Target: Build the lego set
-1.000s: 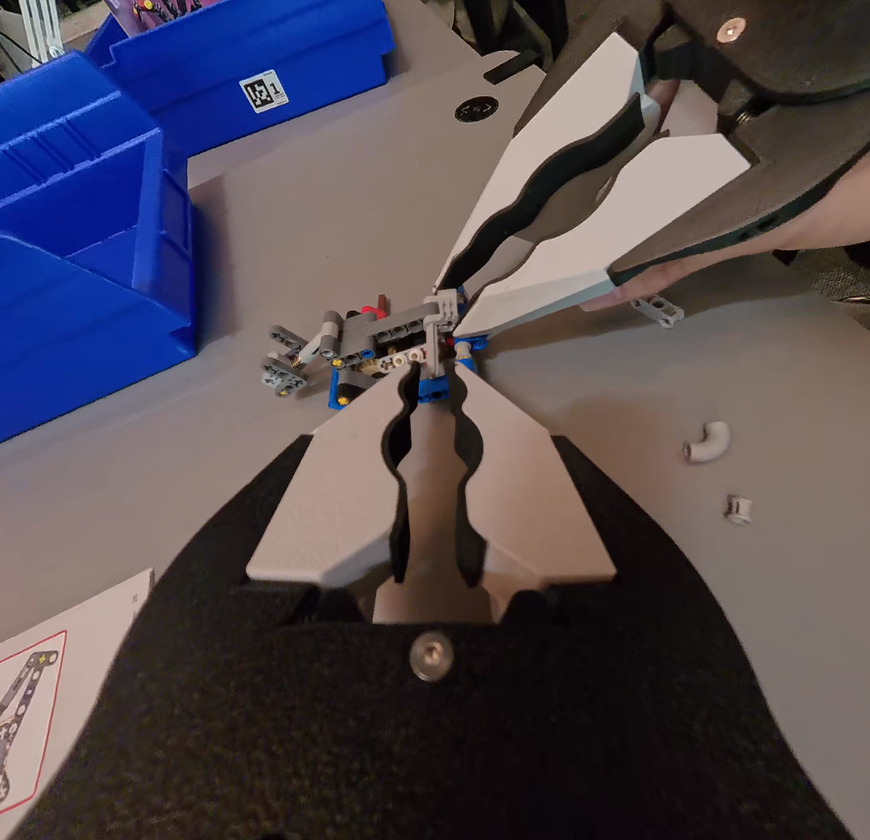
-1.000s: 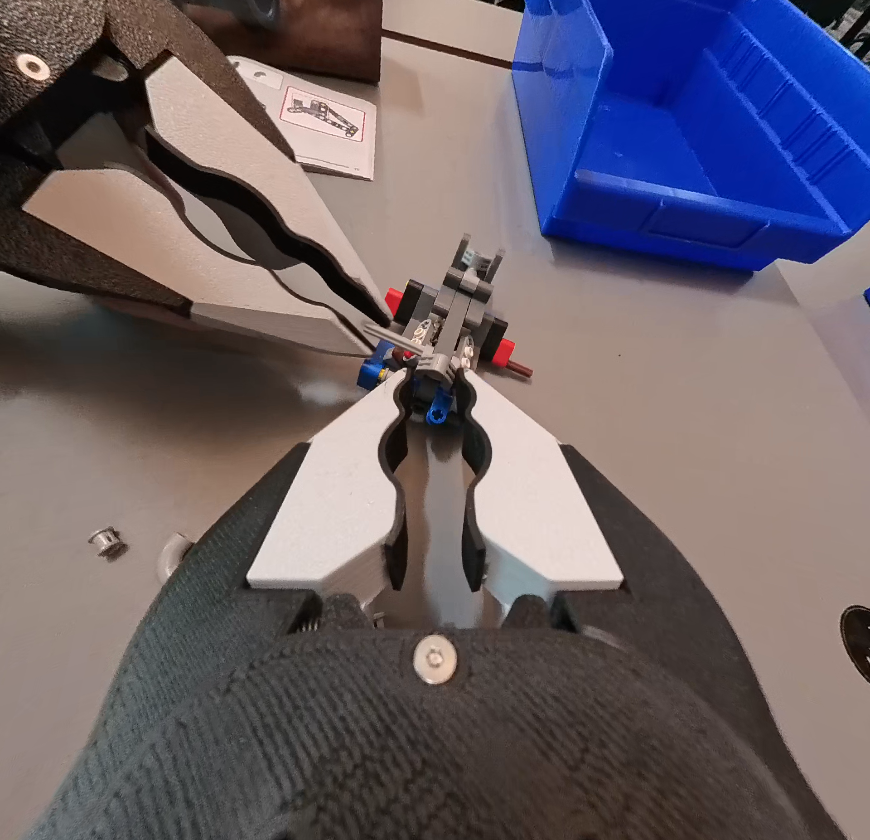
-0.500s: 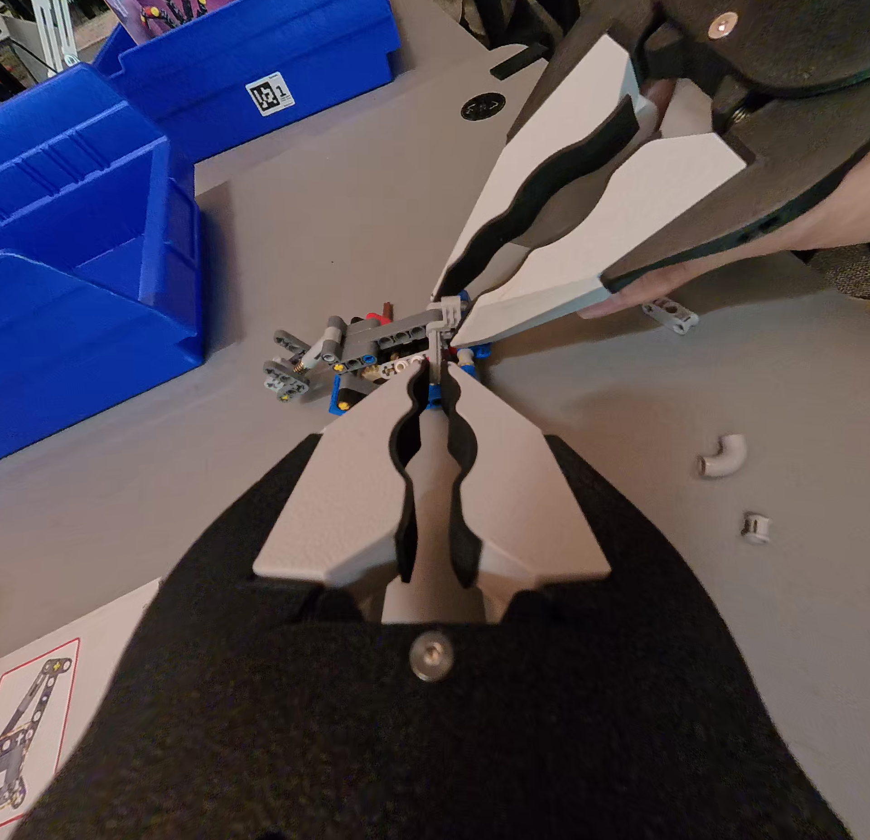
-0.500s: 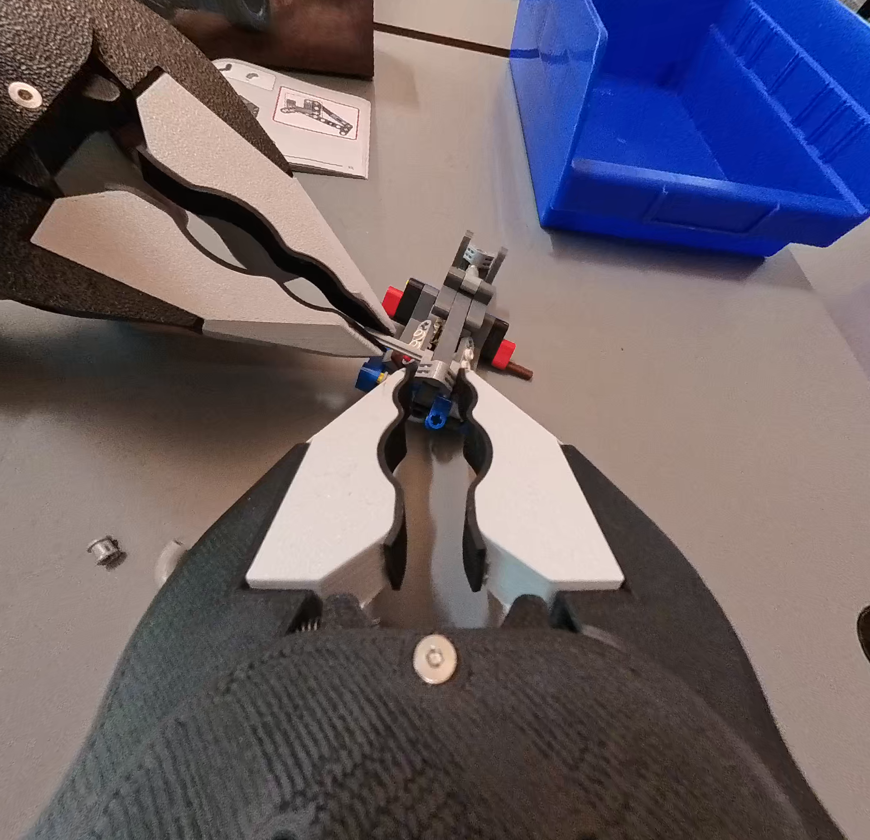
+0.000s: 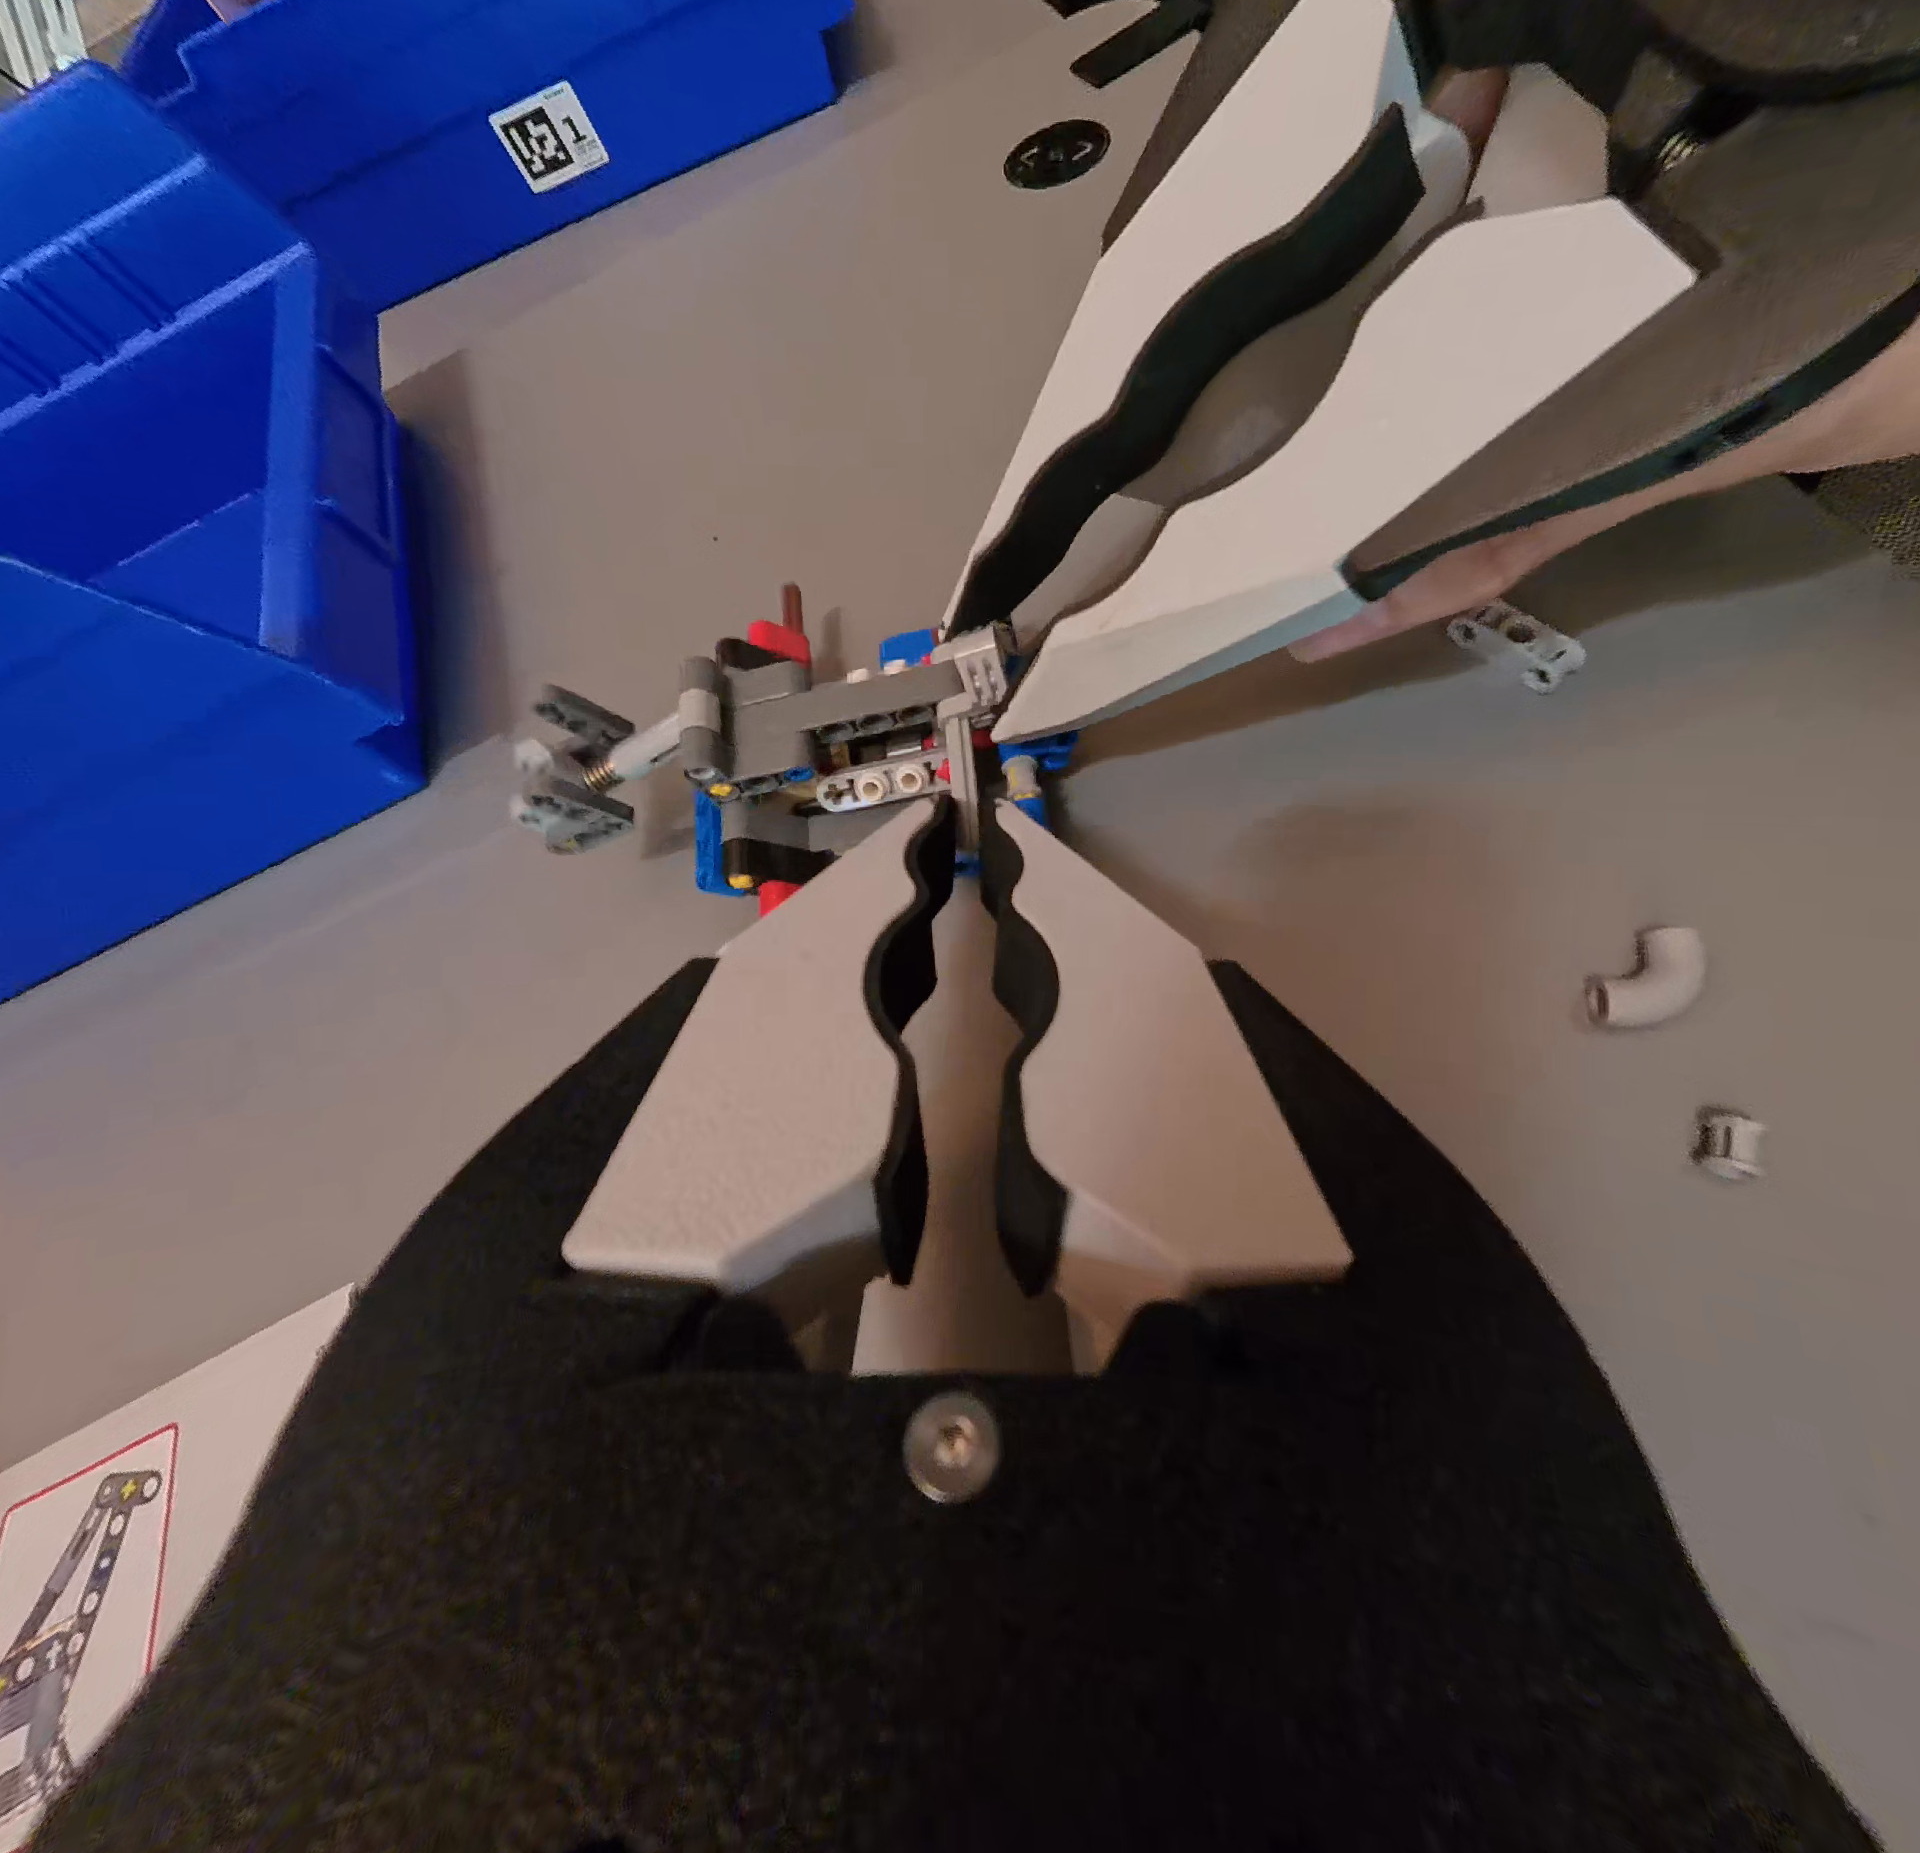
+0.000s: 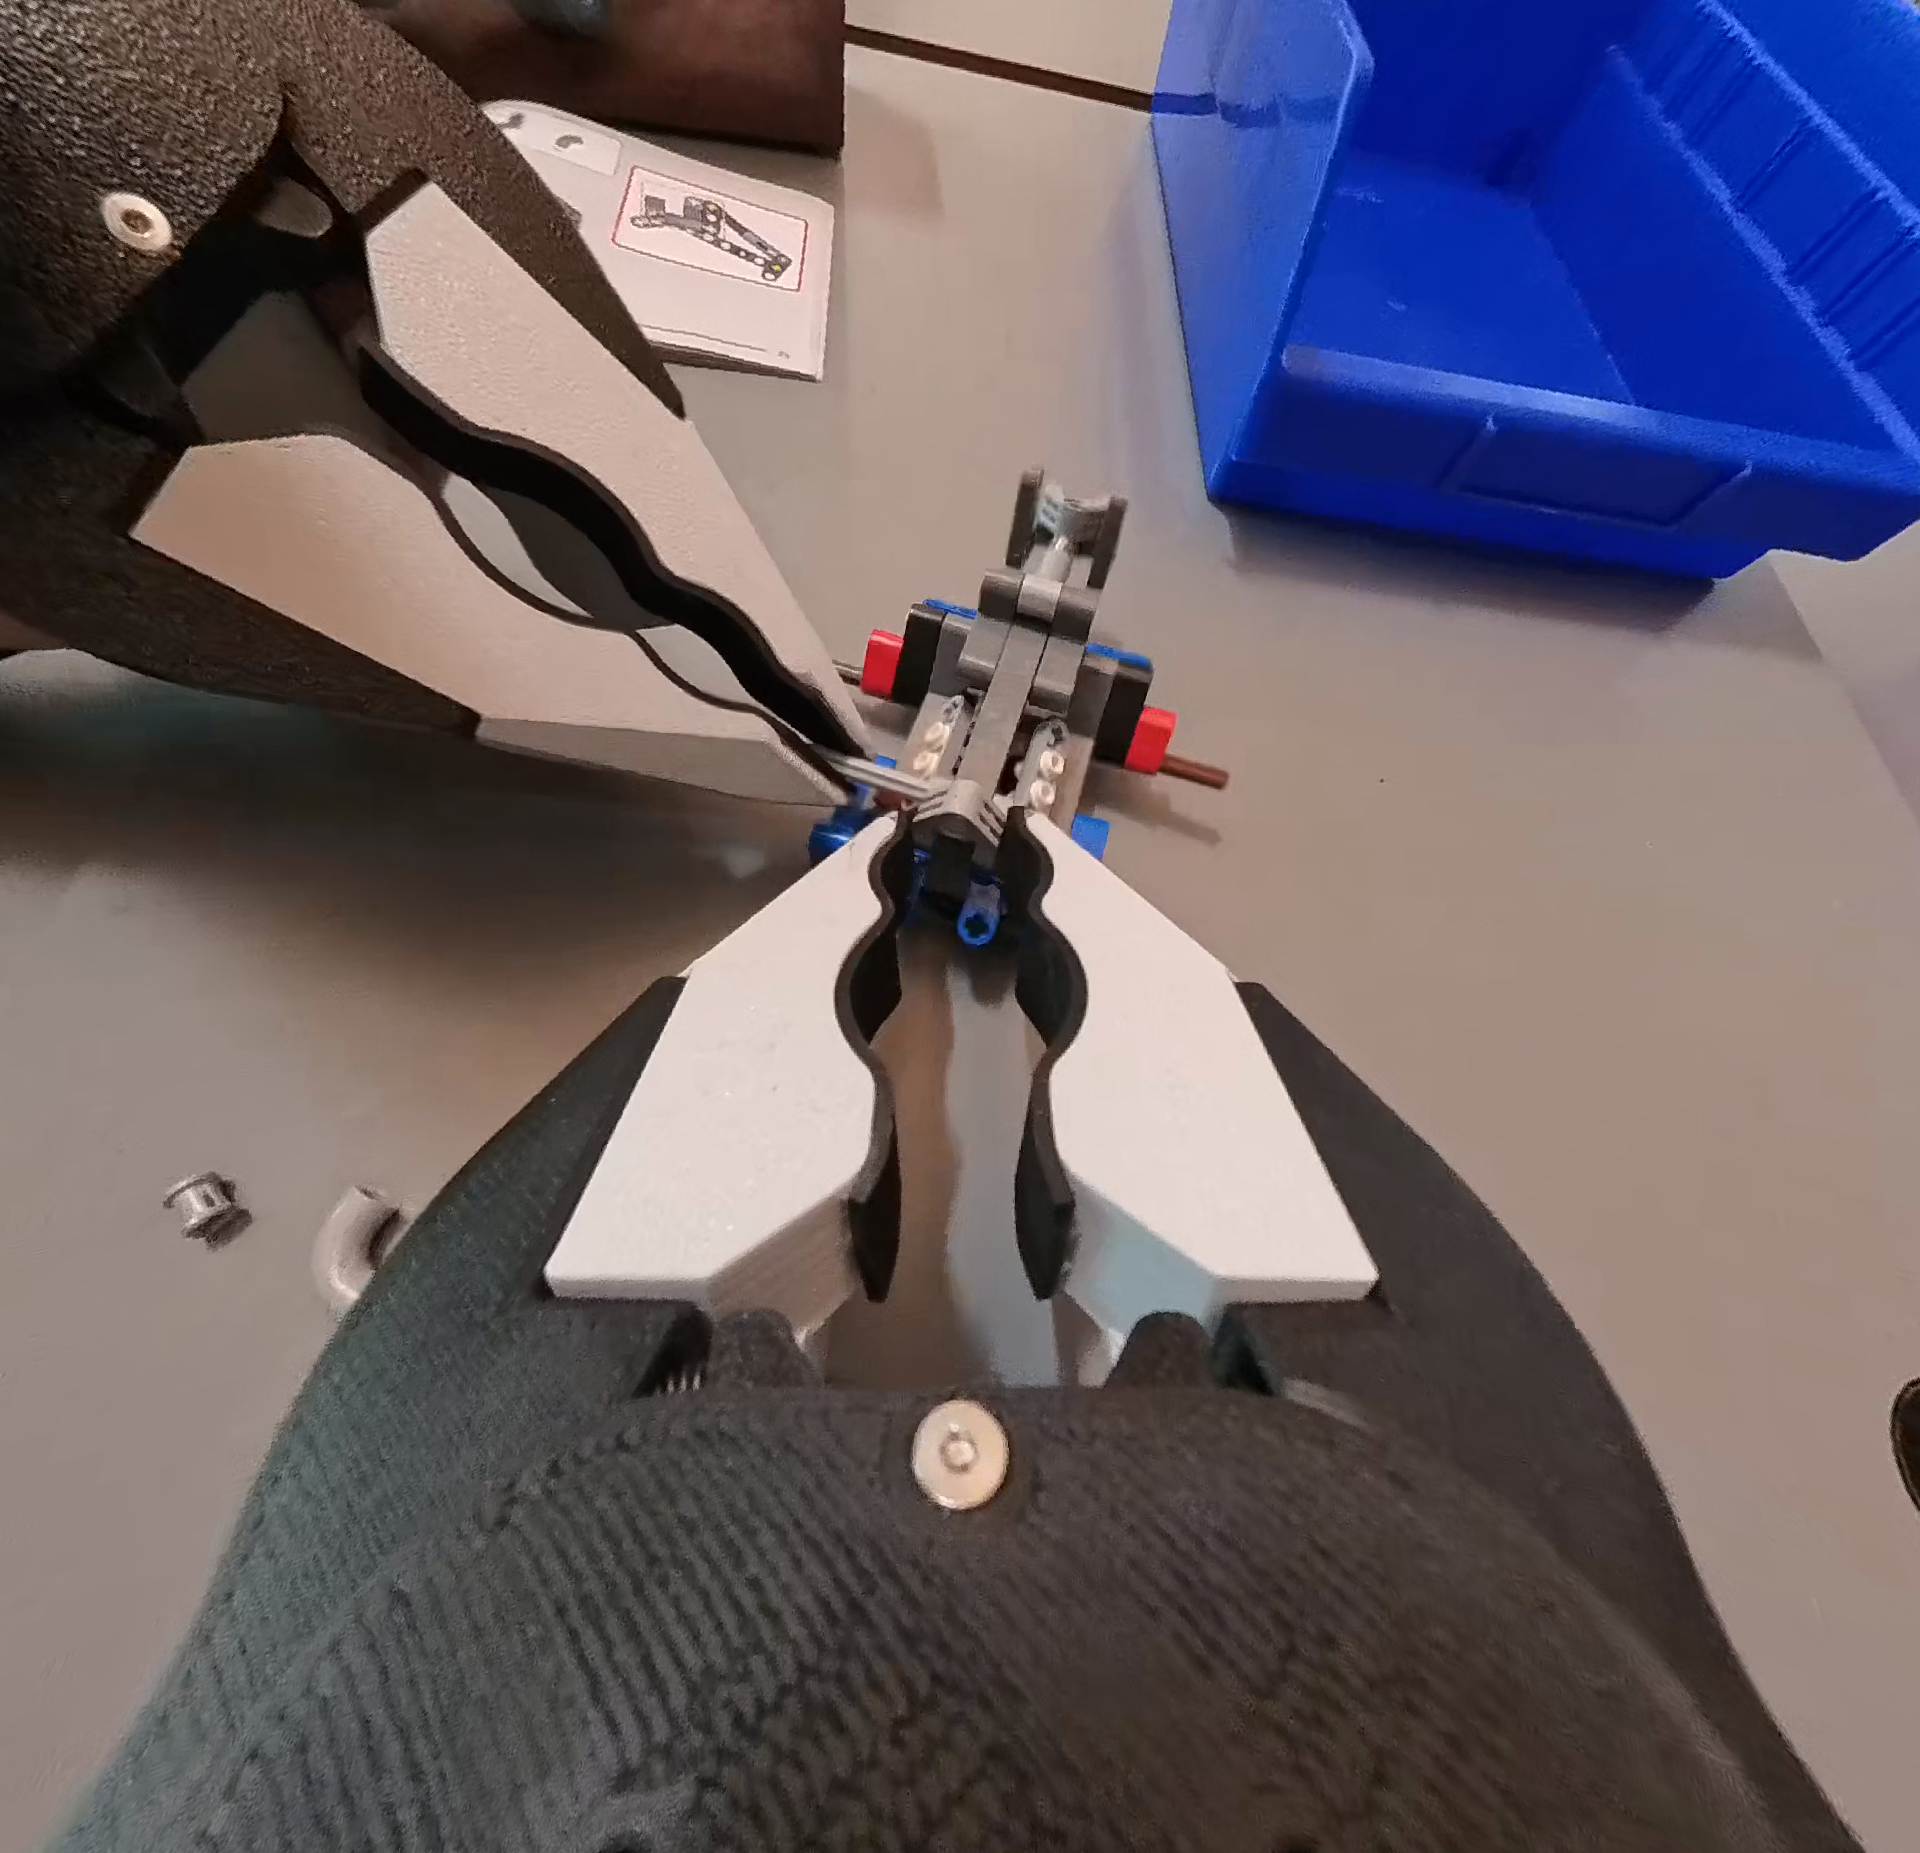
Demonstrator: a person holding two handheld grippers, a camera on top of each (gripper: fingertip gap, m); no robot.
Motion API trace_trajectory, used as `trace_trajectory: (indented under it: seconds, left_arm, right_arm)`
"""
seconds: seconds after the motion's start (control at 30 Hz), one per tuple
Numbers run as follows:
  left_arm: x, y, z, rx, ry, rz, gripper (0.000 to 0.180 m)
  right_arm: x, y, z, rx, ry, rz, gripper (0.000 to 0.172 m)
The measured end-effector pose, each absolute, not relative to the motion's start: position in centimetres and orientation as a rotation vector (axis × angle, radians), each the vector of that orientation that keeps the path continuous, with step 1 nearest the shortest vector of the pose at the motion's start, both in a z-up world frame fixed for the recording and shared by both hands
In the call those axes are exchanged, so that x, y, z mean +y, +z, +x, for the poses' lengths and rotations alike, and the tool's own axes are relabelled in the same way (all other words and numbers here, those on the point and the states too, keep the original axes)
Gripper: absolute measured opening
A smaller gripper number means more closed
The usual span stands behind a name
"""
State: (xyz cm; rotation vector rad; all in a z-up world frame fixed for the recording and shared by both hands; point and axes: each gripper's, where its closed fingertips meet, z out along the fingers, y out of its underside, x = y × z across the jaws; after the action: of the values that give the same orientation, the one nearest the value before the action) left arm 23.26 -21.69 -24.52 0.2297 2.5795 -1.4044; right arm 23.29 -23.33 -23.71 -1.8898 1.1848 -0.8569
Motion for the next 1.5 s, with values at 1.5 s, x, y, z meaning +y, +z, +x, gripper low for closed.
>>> trace_trajectory:
  seconds: [1.5]
  left_arm:
    - [-23.4, -24.7, 24.1, 2.654, -1.378, 0.17, 0.0]
  right_arm:
    - [-24.3, -24.3, 23.9, 1.241, -0.877, -1.913, 0.015]
